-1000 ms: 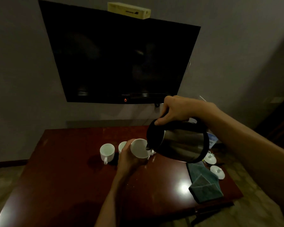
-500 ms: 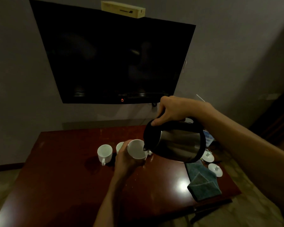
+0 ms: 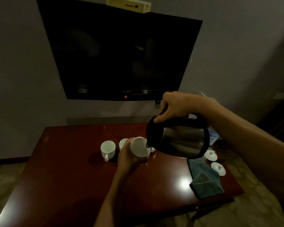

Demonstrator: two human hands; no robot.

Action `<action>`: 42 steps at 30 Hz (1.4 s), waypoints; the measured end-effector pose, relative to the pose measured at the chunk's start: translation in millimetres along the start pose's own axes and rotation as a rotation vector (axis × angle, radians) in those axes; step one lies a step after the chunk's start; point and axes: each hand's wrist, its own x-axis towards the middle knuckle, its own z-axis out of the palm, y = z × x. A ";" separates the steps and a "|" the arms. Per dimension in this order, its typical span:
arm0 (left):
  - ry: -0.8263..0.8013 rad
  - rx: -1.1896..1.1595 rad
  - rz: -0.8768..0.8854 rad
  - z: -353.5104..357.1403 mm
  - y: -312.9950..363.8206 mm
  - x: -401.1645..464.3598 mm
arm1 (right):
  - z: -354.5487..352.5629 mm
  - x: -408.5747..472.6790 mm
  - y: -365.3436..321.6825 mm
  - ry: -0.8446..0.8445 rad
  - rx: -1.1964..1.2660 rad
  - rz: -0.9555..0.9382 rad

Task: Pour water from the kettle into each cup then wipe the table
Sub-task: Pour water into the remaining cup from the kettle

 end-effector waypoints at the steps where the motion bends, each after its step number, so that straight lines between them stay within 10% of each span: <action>1: -0.006 0.000 0.000 -0.2 0.4 -0.4 | -0.3 -0.5 -1.3 -0.005 -0.005 -0.003; 42: -0.047 -0.023 -0.130 2.9 1.0 -11.8 | 11.2 8.7 1.7 -0.050 -0.058 0.050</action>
